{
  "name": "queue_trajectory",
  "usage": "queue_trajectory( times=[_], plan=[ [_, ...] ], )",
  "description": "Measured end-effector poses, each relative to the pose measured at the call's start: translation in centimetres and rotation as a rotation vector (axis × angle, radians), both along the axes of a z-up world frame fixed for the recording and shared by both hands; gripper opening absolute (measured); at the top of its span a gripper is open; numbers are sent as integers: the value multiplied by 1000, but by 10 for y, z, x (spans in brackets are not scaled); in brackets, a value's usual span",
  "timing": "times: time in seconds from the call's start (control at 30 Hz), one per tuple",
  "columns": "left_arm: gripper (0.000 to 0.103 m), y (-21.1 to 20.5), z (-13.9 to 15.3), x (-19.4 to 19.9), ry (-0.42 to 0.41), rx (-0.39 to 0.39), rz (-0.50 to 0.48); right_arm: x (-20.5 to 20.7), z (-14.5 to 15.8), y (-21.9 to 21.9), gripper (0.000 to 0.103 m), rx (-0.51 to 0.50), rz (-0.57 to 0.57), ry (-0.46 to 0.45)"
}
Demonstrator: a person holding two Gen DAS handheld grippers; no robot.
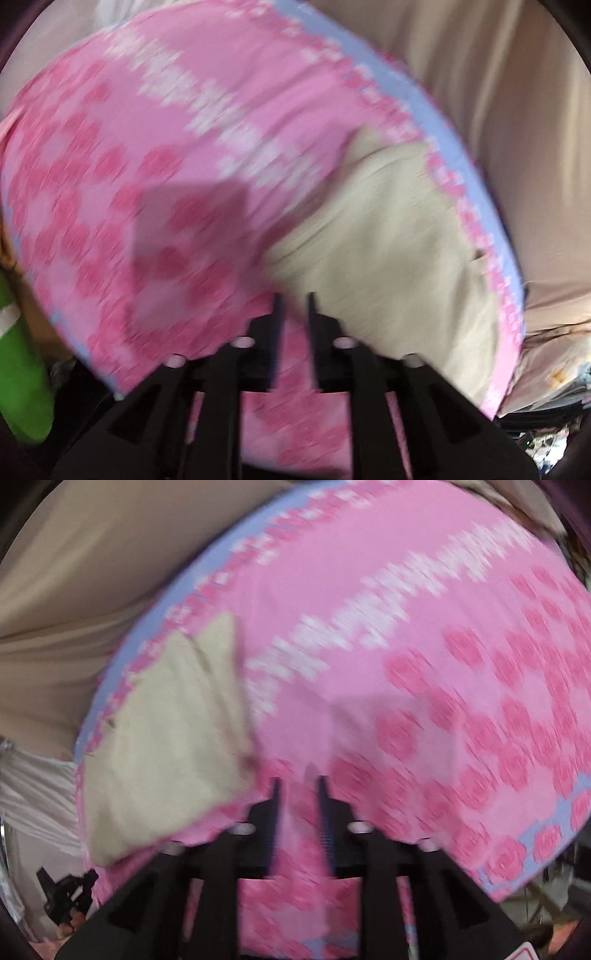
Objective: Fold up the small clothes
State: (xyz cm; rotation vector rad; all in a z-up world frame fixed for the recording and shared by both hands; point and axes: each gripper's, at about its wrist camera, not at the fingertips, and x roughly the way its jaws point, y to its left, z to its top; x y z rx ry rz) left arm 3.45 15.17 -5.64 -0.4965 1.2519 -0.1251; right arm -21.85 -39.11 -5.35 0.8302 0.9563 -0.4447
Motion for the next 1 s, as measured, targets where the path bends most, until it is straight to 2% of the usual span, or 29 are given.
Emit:
queue_trajectory(
  times=[0.03, 0.07, 0.13, 0.2, 0.23, 0.27, 0.33, 0.43, 0.5, 0.57, 0.6, 0.67, 0.7, 0.73, 0.8, 0.83, 0.87, 1.0],
  plan=[
    [52, -6, 5, 6, -20, 4, -10, 13, 6, 6, 71, -38, 35, -13],
    [61, -15, 11, 14, -53, 19, -22, 30, 7, 13, 71, -66, 86, -17],
    [61, -32, 14, 26, -100, 55, -61, 62, -6, 26, 71, -91, 163, 26],
    [61, -43, 11, 34, -114, 86, -80, 76, -28, 33, 69, -82, 197, 79],
    [61, -45, 8, 36, -110, 92, -82, 77, -37, 35, 43, -56, 218, 82],
    [61, -45, 6, 33, -103, 91, -77, 77, -42, 38, 28, -56, 231, 110],
    [61, -39, 3, 27, -90, 73, -69, 62, -30, 39, 15, -45, 217, 71],
    [61, -29, 1, 14, -92, 96, -68, 34, -15, 33, 11, -84, 203, 74],
    [61, -26, -5, 9, -91, 138, -75, 32, -37, 28, 11, -84, 224, 148],
    [60, -29, -8, 10, -81, 160, -82, 38, -43, 26, 16, -65, 223, 172],
    [61, -31, -6, 12, -85, 160, -82, 42, -35, 27, 24, -68, 212, 153],
    [61, -37, 5, 20, -125, 141, -86, 54, -7, 31, 30, -130, 195, 83],
    [64, -40, 10, 25, -142, 137, -89, 63, 5, 32, 47, -159, 196, 51],
    [66, -45, 14, 33, -156, 135, -92, 76, 17, 33, 57, -189, 202, 14],
    [76, -58, 19, 56, -175, 135, -107, 105, 24, 29, 61, -204, 225, -12],
    [77, -67, 19, 68, -184, 134, -128, 123, 23, 25, 67, -191, 236, -13],
    [77, -77, 18, 83, -193, 166, -143, 138, 19, 21, 70, -180, 240, -12],
    [78, -113, 1, 126, -200, 214, -207, 186, -15, 6, 72, -133, 225, 48]
  ],
)
